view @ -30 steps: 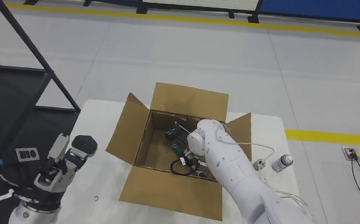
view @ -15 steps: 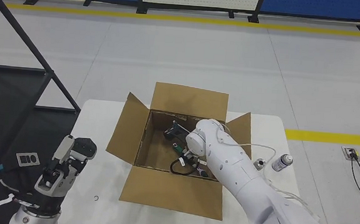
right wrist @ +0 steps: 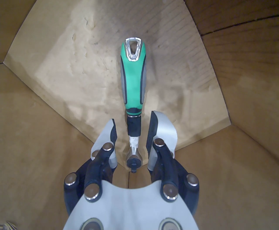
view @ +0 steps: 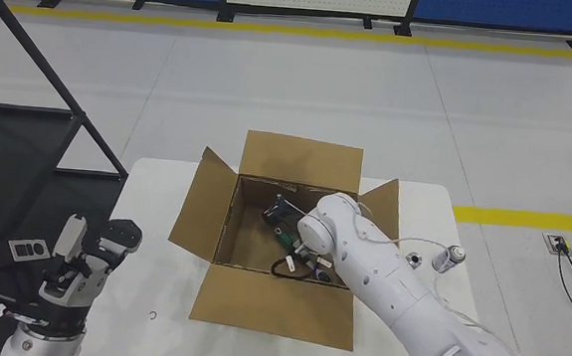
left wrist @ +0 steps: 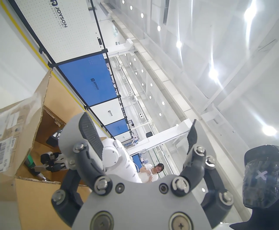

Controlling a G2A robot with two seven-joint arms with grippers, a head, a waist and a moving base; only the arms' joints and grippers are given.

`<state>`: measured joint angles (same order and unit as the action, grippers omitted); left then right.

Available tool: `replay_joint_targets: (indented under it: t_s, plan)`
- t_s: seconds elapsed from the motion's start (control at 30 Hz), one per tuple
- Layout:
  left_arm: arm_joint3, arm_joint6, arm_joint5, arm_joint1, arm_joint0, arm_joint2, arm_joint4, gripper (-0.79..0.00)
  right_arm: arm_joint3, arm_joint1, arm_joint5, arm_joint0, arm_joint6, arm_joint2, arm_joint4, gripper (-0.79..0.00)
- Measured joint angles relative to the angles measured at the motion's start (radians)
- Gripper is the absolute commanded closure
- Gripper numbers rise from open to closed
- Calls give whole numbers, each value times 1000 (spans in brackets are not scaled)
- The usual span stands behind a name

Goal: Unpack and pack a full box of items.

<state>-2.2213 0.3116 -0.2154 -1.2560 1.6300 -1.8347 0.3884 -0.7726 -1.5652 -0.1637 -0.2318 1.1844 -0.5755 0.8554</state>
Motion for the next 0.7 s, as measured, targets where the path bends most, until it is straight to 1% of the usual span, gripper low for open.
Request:
replay_joint_targets:
  t_s: [0.2, 0.33, 0.5, 0.7]
  plan:
    - [6, -13, 2, 0, -11, -7, 11, -785, -108, 43, 9, -48, 53, -56, 39, -342]
    - [12, -16, 5, 0, -16, -13, 17, -785, -156, 60, 2, -68, 91, -83, 56, -342]
    - [12, -16, 5, 0, -16, -13, 17, -785, -177, 65, -5, -75, 119, -99, 57, -326]
    - [12, -16, 5, 0, -16, -13, 17, -785, -159, 50, 20, -62, 116, -86, 61, -320]
